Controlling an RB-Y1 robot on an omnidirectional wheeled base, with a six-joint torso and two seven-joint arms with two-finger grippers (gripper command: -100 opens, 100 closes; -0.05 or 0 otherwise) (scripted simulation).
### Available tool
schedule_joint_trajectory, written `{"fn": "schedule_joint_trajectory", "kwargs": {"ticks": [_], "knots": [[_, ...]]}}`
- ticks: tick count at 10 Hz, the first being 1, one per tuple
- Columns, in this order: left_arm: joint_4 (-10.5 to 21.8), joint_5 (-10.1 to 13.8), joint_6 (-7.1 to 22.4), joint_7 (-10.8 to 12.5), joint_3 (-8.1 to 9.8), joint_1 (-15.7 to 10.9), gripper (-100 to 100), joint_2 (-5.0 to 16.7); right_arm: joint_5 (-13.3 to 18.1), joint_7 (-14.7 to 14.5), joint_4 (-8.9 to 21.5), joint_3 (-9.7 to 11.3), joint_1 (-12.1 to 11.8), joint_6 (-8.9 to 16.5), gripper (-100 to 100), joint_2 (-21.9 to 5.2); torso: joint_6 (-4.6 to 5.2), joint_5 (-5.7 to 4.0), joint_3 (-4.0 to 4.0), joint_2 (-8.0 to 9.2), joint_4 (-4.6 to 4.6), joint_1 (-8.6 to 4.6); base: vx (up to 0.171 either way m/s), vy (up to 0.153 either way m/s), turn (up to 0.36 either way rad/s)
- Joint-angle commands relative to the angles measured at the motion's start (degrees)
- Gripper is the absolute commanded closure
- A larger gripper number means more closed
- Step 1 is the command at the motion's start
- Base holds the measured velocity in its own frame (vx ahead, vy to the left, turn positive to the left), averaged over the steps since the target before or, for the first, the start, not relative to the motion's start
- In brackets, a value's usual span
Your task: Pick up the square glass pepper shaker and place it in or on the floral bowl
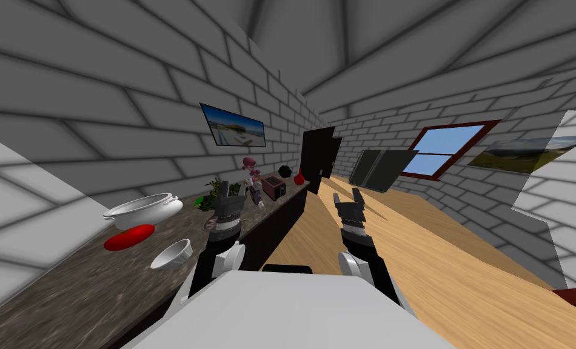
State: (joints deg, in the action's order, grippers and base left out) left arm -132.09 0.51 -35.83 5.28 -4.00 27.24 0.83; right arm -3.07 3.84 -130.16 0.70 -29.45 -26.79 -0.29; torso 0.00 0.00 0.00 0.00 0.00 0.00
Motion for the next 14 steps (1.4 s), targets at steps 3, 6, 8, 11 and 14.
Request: {"fn": "schedule_joint_trajectory", "kwargs": {"ticks": [3, 6, 8, 11, 14], "knots": [[3.62, 2.10, -0.97, 1.76, -0.10, 0.06, -100, 4.44, 0.00, 0.00, 0.00, 0.00, -0.01, 0.00, 0, 0.00, -0.01, -0.03, -0.06, -0.10, -0.02, -0.17, 0.032, -0.047, 0.050], [7.84, 4.61, -2.34, 3.91, -0.35, 0.16, -100, 6.49, 0.00, 0.00, 0.00, 0.00, -0.01, 0.00, 0, 0.01, -0.01, -0.05, -0.12, -0.20, -0.05, -0.22, 0.054, -0.066, 0.065], [10.83, 6.56, -3.50, 5.62, -0.60, 0.22, -100, 7.38, 0.00, 0.00, 0.00, 0.01, -0.01, 0.00, 0, 0.01, 0.00, -0.07, -0.14, -0.24, -0.06, -0.34, 0.054, -0.106, 0.065], [14.80, 8.69, -4.79, 7.51, -0.86, 0.29, -100, 8.08, 0.00, 0.00, 0.00, 0.01, 0.00, 0.00, 0, 0.01, 0.00, -0.06, -0.08, -0.14, -0.03, -0.26, 0.033, -0.080, 0.046], [20.41, 12.13, -6.76, 10.59, -1.14, 0.40, -100, 8.93, 0.00, 0.00, 0.00, 0.01, -0.01, 0.00, 0, 0.01, 0.00, -0.09, -0.15, -0.26, -0.06, -0.39, 0.063, -0.110, 0.088]]}}
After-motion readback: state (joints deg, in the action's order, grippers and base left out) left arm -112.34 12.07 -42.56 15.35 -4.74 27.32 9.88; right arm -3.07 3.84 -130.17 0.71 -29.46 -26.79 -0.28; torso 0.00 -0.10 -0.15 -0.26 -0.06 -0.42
